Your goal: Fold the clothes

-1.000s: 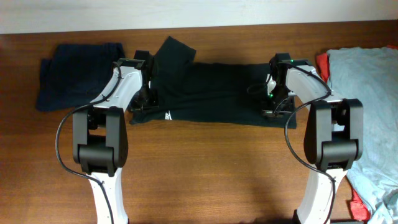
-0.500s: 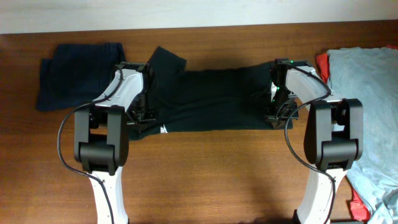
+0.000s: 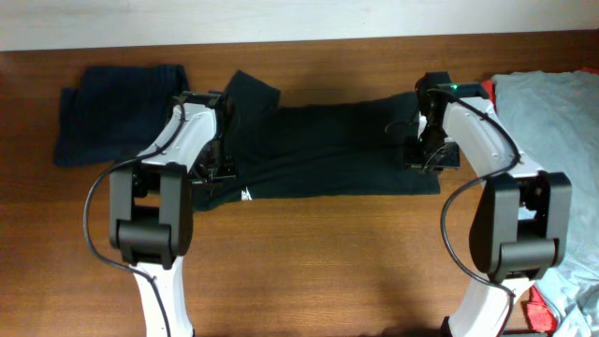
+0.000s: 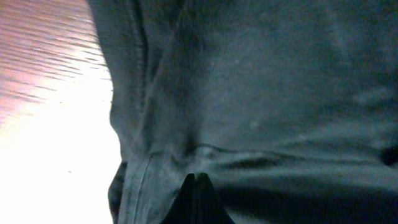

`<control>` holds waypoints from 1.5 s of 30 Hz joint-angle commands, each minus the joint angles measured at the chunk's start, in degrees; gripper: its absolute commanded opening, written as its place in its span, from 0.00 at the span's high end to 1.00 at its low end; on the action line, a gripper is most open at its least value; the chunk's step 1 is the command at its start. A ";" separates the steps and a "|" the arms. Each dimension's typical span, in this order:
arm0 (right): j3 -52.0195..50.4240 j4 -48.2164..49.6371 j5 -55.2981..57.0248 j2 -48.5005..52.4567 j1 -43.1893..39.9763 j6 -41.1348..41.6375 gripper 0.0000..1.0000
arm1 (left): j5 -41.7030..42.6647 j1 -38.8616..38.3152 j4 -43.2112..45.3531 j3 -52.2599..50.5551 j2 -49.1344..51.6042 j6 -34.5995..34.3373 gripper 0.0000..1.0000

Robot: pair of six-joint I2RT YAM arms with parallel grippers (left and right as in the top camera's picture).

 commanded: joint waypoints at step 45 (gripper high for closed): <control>-7.63 5.88 -6.75 -14.58 -4.20 -0.85 0.63 | 11.10 -0.11 21.84 13.68 -17.88 12.20 0.52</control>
